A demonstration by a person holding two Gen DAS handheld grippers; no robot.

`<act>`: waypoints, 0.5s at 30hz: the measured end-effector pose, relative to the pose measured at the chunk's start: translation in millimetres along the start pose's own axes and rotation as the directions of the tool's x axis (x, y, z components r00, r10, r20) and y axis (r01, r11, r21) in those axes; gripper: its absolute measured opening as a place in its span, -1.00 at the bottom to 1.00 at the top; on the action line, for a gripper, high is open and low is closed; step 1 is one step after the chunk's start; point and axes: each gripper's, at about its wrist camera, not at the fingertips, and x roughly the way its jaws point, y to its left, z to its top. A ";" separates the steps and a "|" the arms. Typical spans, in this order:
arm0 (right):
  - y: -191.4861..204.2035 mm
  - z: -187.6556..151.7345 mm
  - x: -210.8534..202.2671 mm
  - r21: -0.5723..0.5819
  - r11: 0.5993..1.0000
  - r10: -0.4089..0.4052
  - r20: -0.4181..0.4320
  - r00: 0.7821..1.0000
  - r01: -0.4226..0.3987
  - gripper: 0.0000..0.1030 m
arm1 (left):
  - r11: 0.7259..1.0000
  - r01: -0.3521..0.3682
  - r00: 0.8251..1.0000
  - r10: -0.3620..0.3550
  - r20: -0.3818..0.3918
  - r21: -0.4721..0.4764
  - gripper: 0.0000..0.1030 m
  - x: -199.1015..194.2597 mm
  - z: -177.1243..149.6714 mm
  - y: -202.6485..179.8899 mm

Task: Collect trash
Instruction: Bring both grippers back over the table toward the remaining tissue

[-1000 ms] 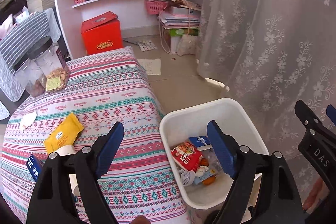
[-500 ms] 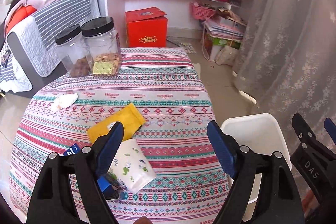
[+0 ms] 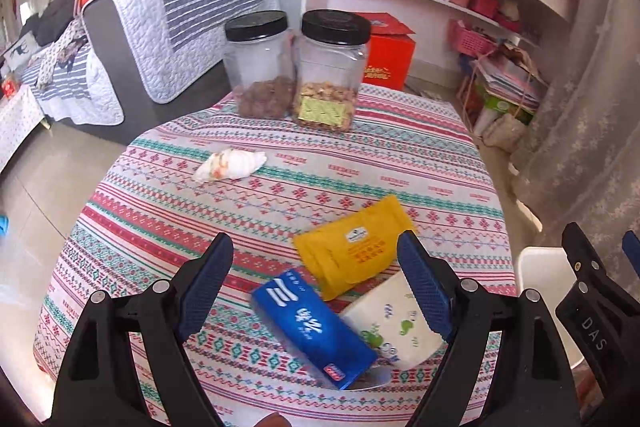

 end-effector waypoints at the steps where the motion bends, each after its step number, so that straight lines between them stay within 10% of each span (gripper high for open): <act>1: 7.9 0.9 0.6 -0.008 1.000 0.013 -0.002 1.000 -0.013 0.86 | 1.000 -0.010 1.000 0.010 -0.005 -0.015 0.59 1.4 0.8 9.5; 15: 137.6 8.8 17.1 -0.203 0.961 0.181 -0.044 0.983 -0.186 0.86 | 0.962 -0.141 0.988 0.124 -0.088 -0.233 0.59 18.1 2.9 144.1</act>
